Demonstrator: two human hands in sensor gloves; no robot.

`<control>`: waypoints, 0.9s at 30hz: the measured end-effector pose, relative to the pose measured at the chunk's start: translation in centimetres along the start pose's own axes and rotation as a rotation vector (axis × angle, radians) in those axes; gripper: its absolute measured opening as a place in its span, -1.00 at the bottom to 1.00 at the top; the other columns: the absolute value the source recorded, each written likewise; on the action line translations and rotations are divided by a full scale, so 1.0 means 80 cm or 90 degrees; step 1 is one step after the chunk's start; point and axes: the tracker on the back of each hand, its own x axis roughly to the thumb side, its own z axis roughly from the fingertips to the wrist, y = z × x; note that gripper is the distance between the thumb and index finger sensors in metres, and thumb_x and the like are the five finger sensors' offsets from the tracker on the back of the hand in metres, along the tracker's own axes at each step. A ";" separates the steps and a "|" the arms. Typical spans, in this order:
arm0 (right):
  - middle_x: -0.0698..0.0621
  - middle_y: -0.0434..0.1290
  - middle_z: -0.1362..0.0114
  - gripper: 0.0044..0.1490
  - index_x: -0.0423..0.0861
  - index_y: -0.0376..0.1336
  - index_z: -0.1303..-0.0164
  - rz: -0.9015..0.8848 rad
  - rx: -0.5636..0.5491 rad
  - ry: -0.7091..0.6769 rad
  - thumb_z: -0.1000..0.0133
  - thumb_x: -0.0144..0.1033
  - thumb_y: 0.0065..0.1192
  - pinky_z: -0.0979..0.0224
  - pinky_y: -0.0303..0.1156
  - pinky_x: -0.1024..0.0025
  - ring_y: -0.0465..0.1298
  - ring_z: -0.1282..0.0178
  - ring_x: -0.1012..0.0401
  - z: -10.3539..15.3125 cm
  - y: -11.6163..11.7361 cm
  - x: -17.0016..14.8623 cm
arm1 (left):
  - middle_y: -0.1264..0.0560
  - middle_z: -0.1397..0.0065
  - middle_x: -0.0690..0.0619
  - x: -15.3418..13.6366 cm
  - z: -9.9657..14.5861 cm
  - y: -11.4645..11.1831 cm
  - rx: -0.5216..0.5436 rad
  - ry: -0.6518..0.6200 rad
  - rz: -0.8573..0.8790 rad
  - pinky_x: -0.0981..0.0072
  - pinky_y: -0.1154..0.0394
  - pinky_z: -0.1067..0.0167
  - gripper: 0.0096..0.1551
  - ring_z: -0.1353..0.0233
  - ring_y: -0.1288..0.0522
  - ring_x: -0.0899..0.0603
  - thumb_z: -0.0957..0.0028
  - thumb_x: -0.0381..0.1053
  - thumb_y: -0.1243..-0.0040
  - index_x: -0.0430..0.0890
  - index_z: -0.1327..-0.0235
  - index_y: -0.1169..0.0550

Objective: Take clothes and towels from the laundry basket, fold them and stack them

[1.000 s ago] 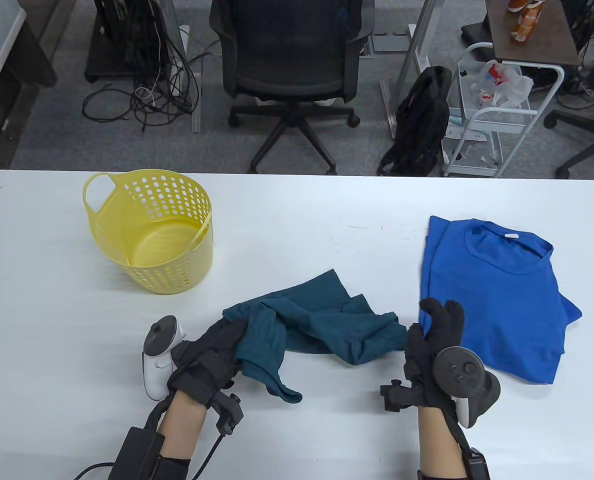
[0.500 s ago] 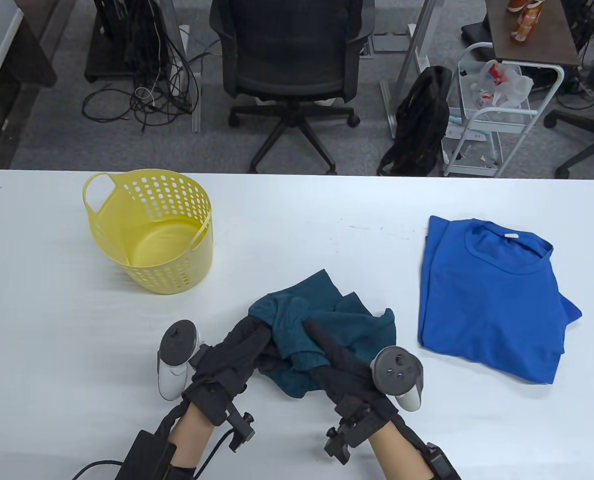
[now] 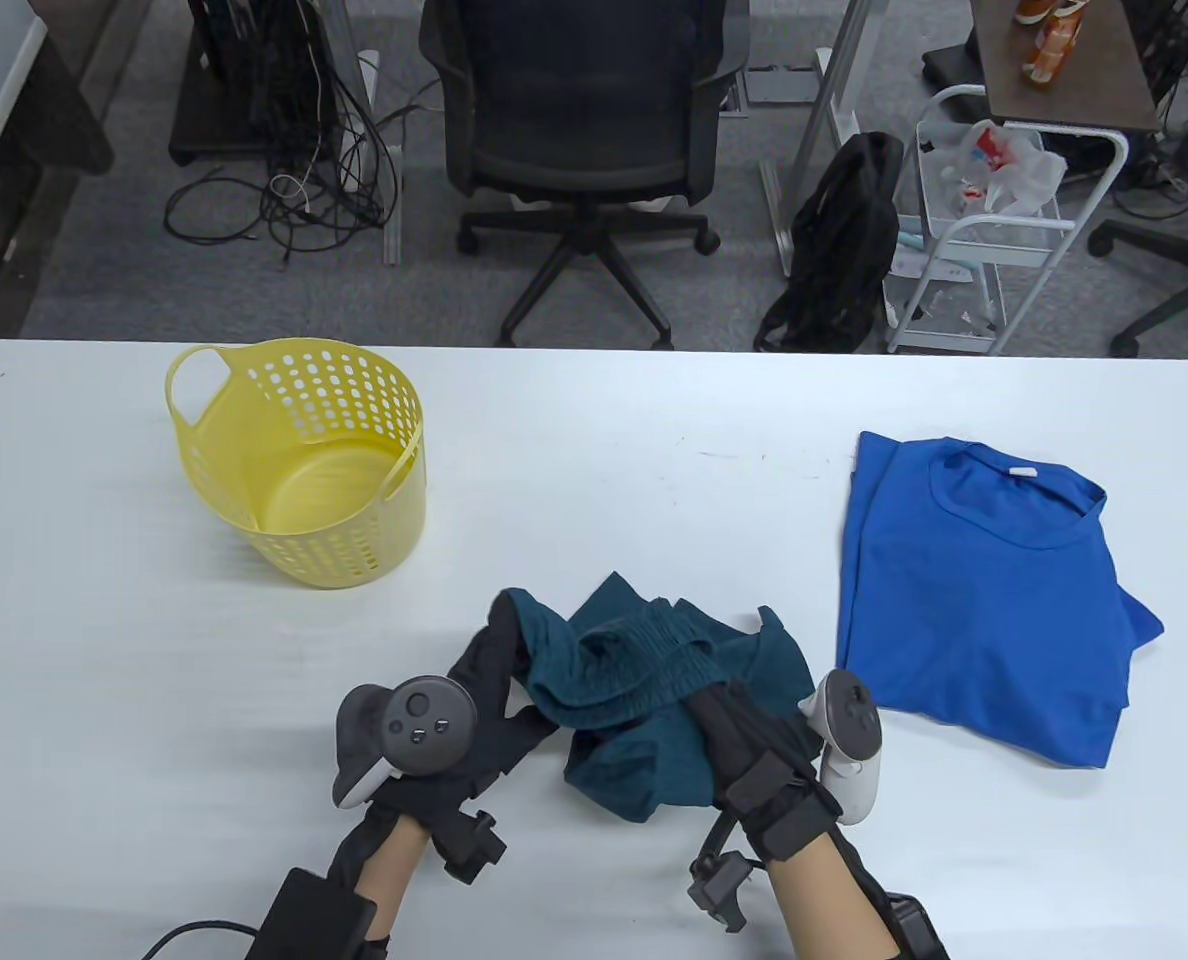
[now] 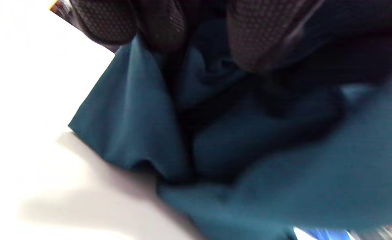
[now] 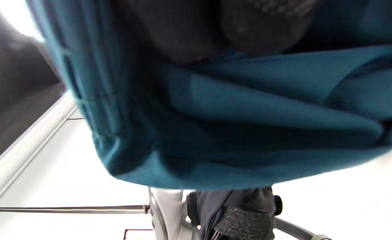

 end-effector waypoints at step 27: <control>-0.28 0.31 -0.54 -0.47 -0.14 0.36 -0.37 0.681 0.000 0.111 -0.24 -0.20 0.39 -0.43 0.31 -0.40 0.45 -0.34 -0.08 0.009 -0.043 0.041 | -0.66 -0.20 0.17 -0.026 0.020 0.102 0.117 -0.017 0.063 0.19 -0.69 -0.02 -0.29 -0.01 -0.72 0.03 0.09 0.29 -0.46 0.18 -0.35 -0.50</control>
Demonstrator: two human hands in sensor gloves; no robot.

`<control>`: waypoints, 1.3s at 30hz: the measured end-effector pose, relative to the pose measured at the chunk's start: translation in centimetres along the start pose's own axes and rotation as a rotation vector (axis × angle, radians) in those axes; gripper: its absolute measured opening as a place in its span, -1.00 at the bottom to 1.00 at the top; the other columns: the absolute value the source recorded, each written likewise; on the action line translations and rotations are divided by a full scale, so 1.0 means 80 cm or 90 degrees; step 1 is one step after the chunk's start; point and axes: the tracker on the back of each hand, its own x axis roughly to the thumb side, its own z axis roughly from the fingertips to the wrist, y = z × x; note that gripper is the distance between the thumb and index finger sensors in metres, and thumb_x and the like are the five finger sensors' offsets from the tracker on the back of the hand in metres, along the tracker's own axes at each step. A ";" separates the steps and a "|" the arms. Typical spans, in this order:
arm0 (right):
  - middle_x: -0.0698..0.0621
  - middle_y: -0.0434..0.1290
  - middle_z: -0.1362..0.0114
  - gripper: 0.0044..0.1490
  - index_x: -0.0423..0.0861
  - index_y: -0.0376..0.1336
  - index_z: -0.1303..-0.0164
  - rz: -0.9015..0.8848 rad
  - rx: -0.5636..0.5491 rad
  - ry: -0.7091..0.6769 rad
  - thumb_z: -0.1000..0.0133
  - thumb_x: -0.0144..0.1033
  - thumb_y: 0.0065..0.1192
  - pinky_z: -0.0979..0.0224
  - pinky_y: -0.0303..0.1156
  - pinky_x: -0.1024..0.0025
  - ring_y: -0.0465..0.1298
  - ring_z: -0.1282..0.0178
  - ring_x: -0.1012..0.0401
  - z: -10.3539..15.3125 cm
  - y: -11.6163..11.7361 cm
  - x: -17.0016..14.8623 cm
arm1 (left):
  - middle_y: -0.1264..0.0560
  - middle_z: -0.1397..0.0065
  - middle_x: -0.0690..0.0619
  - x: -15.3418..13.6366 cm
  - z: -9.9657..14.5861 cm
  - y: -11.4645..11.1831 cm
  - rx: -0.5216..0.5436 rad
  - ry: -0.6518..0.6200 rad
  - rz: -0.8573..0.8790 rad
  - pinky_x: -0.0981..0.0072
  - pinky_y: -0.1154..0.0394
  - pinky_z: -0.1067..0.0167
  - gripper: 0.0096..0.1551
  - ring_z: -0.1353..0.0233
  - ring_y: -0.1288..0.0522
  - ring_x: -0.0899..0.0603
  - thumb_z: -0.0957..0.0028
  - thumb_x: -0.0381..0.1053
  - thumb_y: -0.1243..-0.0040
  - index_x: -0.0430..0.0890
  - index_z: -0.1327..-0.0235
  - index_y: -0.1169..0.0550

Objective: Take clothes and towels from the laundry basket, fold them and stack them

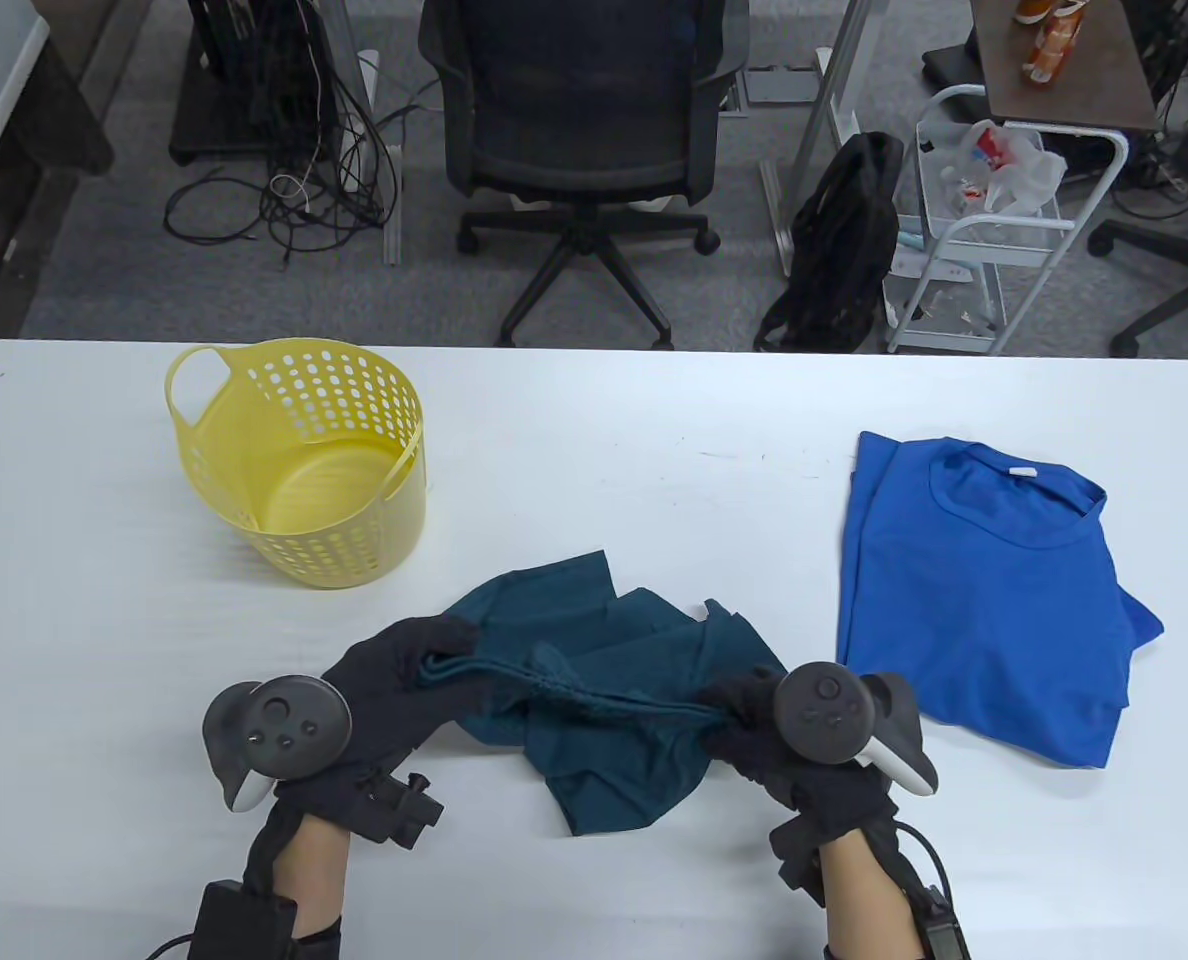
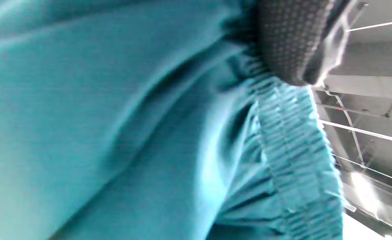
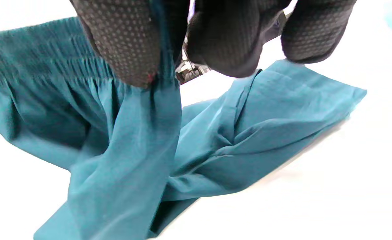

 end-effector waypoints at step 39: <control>-0.22 0.05 -0.73 -0.46 -0.10 0.08 -0.51 -0.117 -0.599 -0.282 -0.29 -0.53 -0.03 -0.56 0.22 -0.27 0.30 -0.63 -0.06 0.002 -0.247 0.101 | -0.29 -0.67 -0.03 0.171 -0.170 0.099 0.336 -0.194 -0.233 0.39 -0.64 -0.37 -0.46 -0.49 -0.57 0.00 -0.29 -0.02 -0.11 0.11 -0.50 -0.23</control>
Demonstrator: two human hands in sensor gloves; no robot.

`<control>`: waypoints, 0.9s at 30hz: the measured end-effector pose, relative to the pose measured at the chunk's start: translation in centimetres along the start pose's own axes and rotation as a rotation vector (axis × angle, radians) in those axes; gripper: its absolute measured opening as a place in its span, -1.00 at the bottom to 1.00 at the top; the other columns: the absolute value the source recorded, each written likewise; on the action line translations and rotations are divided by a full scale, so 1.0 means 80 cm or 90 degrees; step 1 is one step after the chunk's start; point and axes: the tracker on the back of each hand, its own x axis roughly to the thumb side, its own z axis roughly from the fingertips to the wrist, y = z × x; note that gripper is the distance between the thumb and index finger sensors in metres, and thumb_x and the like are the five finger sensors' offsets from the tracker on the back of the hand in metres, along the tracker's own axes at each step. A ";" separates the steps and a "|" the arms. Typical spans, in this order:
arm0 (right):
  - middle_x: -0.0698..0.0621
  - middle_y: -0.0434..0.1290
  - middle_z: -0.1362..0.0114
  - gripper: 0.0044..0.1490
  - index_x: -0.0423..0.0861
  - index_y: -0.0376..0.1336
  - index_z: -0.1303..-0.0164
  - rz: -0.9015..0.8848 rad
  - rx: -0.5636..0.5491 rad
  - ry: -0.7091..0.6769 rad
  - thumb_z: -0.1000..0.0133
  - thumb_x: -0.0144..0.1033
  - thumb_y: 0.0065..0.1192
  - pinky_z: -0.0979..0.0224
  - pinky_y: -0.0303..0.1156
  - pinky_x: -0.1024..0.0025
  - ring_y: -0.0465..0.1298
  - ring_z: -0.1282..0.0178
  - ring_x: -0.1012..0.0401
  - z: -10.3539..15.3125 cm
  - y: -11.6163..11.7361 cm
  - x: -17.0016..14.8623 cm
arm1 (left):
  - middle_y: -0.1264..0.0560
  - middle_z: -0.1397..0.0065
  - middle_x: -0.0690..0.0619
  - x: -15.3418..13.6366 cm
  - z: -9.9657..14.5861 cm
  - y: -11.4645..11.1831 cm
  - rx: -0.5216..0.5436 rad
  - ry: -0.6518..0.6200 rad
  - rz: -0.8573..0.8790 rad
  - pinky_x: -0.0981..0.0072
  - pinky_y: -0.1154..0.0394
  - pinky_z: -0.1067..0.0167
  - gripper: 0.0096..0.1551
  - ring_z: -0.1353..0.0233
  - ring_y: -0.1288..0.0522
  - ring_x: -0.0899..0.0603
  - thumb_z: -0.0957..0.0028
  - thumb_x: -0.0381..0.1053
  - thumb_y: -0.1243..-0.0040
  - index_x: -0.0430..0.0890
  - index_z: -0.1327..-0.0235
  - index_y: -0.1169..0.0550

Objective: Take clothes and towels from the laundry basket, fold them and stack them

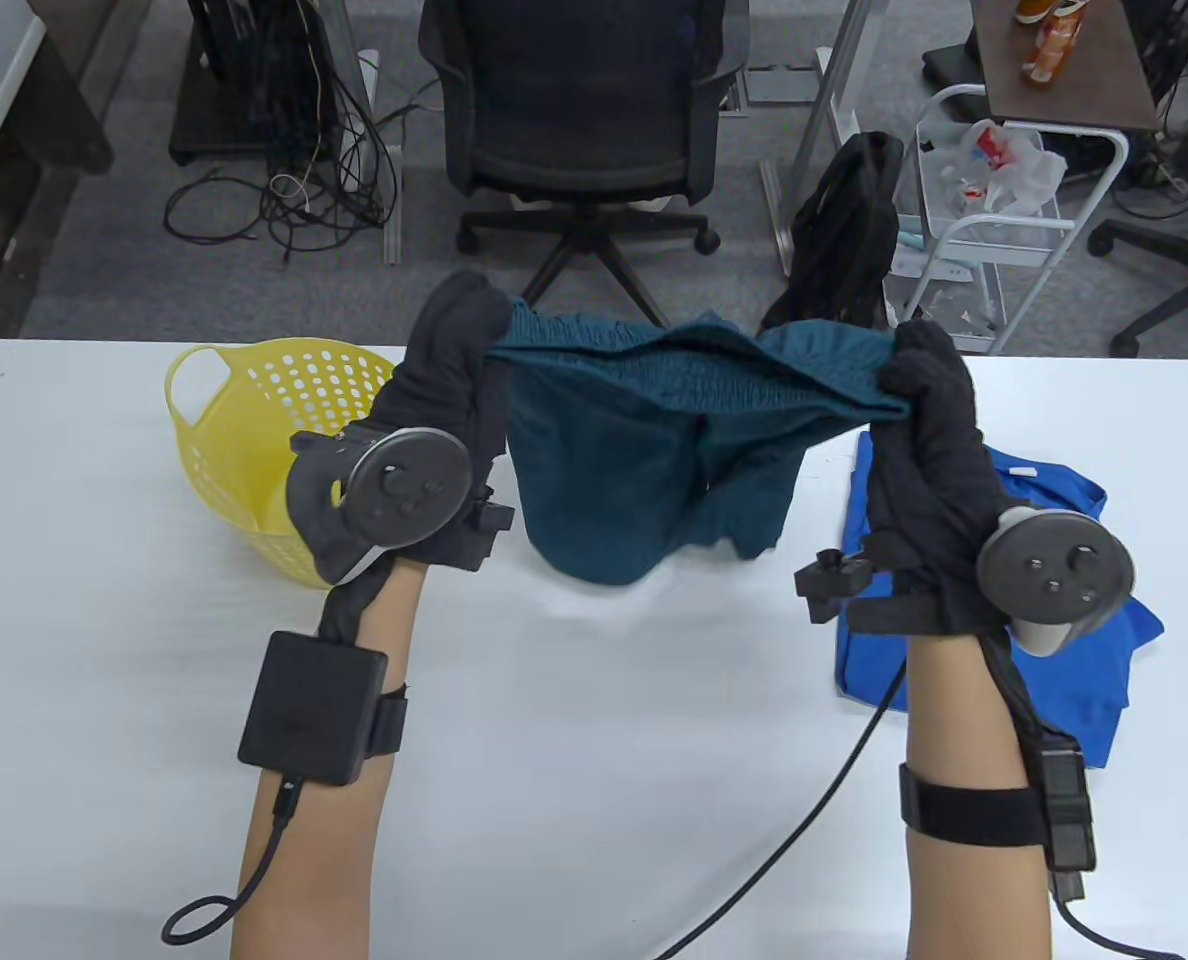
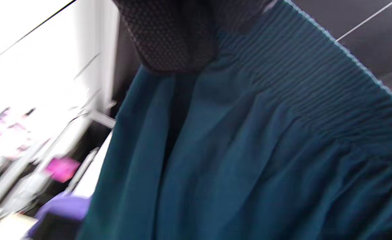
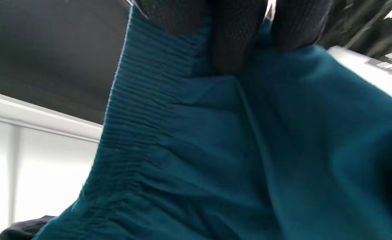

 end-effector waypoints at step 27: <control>-0.40 0.19 -0.72 -0.31 -0.29 0.41 -0.33 0.627 0.636 0.293 -0.41 0.03 0.00 -0.47 0.17 -0.49 0.25 -0.59 -0.38 0.271 0.098 -0.070 | -0.46 -0.65 -0.10 -0.029 0.337 -0.147 -0.681 0.133 -0.088 -0.24 -0.45 -0.41 -0.37 -0.53 -0.50 -0.30 -0.18 0.26 -0.17 0.10 -0.50 -0.48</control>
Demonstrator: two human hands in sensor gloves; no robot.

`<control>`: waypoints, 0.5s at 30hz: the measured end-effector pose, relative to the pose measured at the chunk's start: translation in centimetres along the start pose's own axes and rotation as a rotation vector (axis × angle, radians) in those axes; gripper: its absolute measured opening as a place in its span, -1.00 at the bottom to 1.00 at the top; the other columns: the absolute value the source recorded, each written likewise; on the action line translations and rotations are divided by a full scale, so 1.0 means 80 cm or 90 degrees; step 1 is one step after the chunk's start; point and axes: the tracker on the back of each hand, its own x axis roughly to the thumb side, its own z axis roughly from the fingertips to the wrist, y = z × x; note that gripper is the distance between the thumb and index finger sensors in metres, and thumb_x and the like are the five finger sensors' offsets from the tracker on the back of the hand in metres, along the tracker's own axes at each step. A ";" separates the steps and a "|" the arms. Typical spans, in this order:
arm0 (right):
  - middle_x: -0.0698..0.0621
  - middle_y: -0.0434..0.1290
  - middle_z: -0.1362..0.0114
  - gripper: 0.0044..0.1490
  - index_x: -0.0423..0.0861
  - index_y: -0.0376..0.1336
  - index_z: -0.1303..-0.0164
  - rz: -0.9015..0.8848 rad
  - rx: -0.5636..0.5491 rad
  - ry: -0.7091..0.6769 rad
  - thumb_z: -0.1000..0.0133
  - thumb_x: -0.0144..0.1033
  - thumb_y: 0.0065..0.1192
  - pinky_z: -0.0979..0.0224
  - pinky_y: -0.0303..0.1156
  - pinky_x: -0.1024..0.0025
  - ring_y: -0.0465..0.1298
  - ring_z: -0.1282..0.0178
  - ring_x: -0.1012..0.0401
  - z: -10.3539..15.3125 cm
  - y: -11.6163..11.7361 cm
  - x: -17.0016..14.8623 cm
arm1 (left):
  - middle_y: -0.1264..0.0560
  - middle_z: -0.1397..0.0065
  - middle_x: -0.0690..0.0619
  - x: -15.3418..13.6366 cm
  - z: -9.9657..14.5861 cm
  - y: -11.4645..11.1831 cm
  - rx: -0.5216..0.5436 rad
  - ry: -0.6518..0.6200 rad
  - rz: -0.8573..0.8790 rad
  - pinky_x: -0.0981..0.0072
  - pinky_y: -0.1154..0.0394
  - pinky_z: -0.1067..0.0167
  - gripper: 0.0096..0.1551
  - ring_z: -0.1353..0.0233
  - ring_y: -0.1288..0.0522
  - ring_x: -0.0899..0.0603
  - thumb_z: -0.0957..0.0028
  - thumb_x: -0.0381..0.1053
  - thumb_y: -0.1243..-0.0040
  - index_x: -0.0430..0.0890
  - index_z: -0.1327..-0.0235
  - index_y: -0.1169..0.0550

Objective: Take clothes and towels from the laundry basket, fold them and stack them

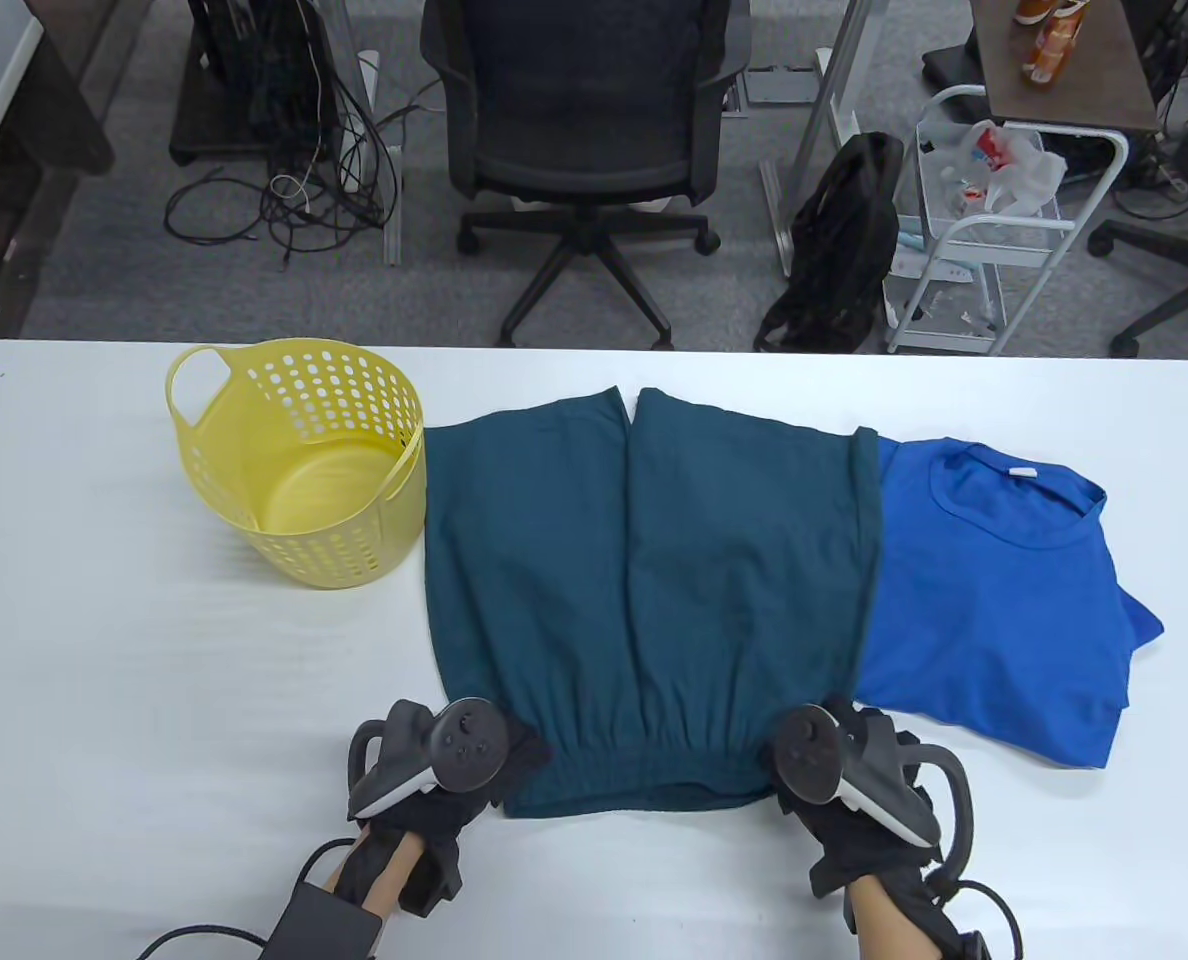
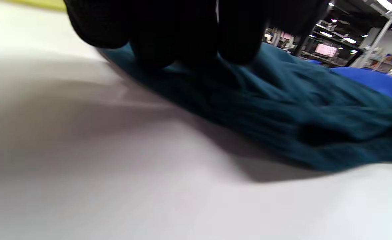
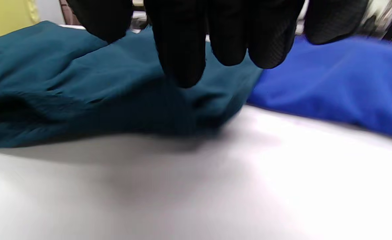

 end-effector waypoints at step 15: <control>-0.43 0.19 -0.70 -0.01 -0.30 0.14 -0.69 -0.012 0.090 -0.053 -0.21 0.04 0.33 -0.43 0.31 -0.38 0.36 -0.52 -0.32 -0.011 0.021 0.022 | -0.18 -0.88 -0.24 0.024 -0.020 0.052 -0.172 -0.010 -0.133 -0.43 -0.33 -0.48 -0.11 -0.73 -0.26 -0.47 -0.15 0.31 -0.21 0.17 -0.78 -0.27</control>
